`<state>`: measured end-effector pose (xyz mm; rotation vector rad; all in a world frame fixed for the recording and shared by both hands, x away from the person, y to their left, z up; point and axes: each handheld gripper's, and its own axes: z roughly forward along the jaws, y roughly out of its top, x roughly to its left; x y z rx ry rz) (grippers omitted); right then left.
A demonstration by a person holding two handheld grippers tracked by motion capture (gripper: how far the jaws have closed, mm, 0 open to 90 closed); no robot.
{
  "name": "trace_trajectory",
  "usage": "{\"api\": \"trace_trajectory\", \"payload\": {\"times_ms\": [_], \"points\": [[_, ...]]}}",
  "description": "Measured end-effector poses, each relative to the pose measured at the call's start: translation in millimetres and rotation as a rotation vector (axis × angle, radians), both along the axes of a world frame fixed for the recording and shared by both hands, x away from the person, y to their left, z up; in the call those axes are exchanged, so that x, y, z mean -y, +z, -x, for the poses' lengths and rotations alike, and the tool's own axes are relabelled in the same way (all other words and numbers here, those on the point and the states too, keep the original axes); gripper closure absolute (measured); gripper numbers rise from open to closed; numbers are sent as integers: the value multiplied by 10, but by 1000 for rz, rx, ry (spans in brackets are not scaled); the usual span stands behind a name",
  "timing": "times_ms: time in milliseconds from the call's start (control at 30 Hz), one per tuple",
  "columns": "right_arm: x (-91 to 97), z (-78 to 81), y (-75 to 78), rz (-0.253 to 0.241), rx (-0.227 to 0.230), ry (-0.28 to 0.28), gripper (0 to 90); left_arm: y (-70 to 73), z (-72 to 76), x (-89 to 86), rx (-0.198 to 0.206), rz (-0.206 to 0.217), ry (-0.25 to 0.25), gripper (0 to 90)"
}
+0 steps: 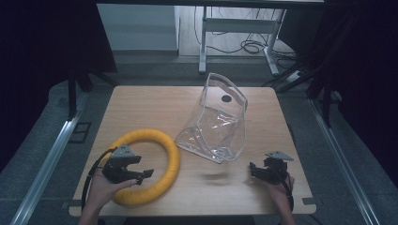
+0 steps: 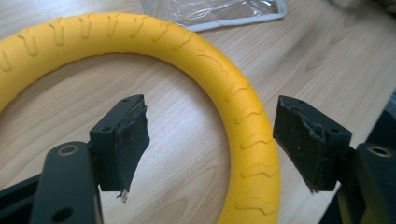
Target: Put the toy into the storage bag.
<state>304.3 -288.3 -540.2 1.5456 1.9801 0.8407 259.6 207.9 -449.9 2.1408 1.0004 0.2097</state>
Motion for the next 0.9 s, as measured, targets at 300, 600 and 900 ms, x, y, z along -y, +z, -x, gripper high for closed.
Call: {"api": "trace_trajectory", "payload": {"times_ms": [300,600,900], "points": [[10,-17,-2,0,1,18,134,75,49,51,-53,4,-22,267],[11,-13,0,3,0,17,141,164,72,215,-118,-84,-145,265],[16,-8,-2,5,5,11,151,-83,70,475,-183,-219,-182,277]]}}
